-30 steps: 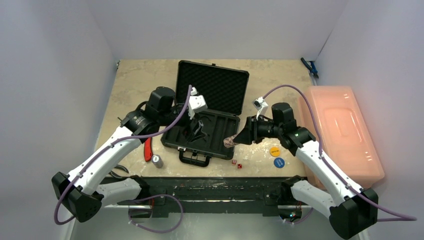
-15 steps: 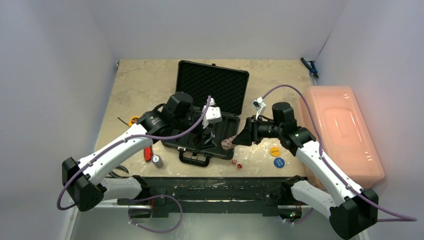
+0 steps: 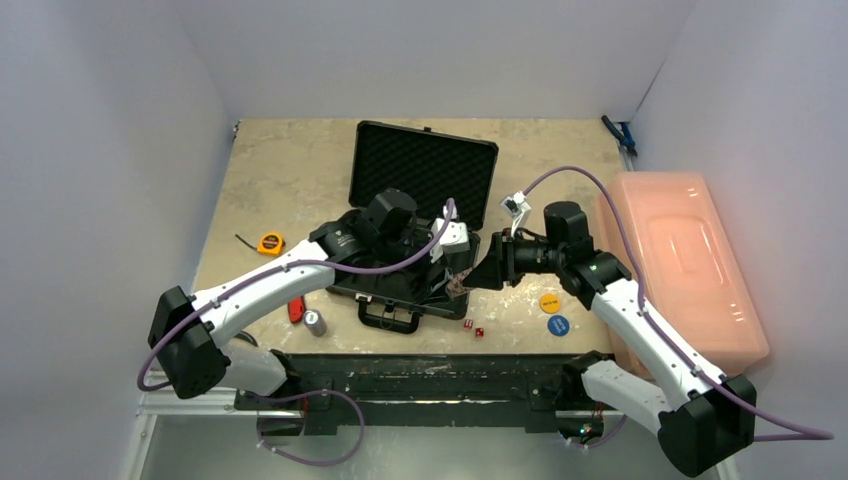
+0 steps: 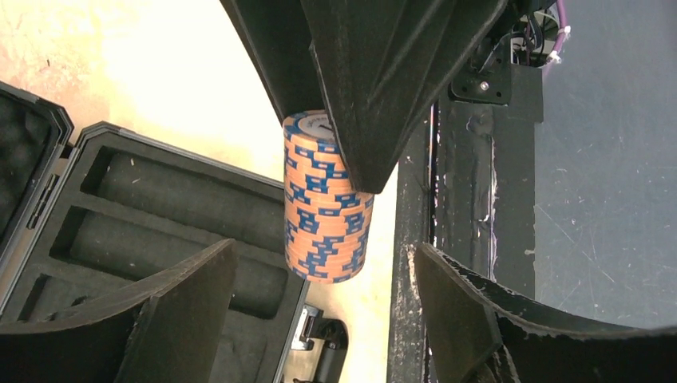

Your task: Pack up texas hold em set

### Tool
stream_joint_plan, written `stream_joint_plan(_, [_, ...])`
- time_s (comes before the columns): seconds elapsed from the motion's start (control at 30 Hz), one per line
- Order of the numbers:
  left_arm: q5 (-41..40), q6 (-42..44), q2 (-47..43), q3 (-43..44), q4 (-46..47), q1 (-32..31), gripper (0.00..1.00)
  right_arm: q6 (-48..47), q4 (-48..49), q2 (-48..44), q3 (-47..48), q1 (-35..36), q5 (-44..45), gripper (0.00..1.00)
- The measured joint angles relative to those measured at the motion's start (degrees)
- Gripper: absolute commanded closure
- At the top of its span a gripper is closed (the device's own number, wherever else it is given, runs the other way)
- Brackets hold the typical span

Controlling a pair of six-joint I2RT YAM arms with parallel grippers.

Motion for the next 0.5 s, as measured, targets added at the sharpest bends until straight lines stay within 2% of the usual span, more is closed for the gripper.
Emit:
stream_joint_plan(0.17, [-0.07,-0.52,1.05,0.35,1.79,-0.96,0.26,0.22,0.09,0.00,0.00,0.00,-0.02,1.00])
stream_joint_plan(0.4, [-0.50,-1.86,2.75,0.35,4.17,-2.08,0.29,1.31,1.68,0.00,0.00,0.00,-0.55,1.00])
stream_joint_plan(0.5, [-0.76,-2.29,3.32,0.35,5.05,-2.43,0.36,1.55,2.19,0.00,0.00,0.00,-1.01,1.00])
